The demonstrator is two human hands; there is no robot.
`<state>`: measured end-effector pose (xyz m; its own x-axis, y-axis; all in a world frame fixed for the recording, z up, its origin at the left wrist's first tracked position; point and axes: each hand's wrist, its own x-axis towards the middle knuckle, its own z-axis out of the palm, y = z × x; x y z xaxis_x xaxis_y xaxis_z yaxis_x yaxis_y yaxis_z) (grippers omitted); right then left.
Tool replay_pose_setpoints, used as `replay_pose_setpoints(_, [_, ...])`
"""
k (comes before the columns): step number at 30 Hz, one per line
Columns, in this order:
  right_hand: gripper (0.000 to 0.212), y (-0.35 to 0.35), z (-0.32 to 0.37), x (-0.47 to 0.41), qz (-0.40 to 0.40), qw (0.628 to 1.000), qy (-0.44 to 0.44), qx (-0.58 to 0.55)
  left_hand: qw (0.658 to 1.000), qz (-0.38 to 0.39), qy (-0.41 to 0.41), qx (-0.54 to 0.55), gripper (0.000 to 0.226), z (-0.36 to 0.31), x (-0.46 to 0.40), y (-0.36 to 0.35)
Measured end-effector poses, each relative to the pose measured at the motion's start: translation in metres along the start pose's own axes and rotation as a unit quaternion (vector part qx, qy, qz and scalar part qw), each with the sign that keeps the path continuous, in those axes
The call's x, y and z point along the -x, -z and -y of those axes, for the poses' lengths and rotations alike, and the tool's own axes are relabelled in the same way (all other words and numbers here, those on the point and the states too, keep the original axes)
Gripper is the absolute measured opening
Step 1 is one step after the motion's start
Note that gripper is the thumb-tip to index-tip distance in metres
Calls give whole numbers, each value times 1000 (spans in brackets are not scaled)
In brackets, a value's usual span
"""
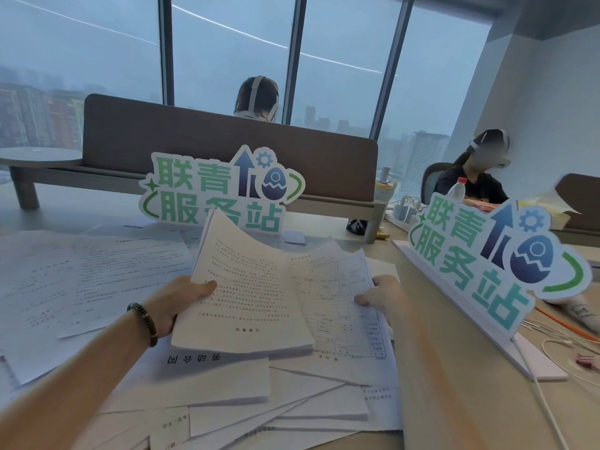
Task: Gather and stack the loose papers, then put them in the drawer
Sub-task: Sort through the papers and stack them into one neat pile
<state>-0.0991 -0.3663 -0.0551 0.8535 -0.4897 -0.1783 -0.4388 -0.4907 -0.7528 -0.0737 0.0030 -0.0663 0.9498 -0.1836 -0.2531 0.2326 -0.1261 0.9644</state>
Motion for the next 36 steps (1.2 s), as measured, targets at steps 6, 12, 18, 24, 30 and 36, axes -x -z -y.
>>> replay_pose_setpoints(6, [36, 1, 6, 6, 1, 997, 18, 75, 1000, 0, -5, 6, 24, 1, -2, 2])
replay_pose_setpoints(12, [25, 7, 9, 13, 108, 993, 18, 40, 1000, 5, -4, 12, 23, 0, 0, 2])
replay_pose_setpoints(18, [50, 22, 25, 16, 161, 971, 30, -171, 1000, 4, 5, 9, 23, -1, 0, 2])
replay_pose_setpoints(24, [50, 19, 45, 15, 172, 970, 43, -168, 1000, -4, 8, 15, 22, -1, 2, 1])
replay_pose_setpoints(30, [76, 33, 84, 15, 155, 969, 91, -172, 1000, -3, 5, -5, 19, -2, 4, -2])
replay_pose_setpoints(36, [36, 52, 127, 37, 121, 971, 153, -135, 1000, -19, 3, -15, 16, -3, 6, -4])
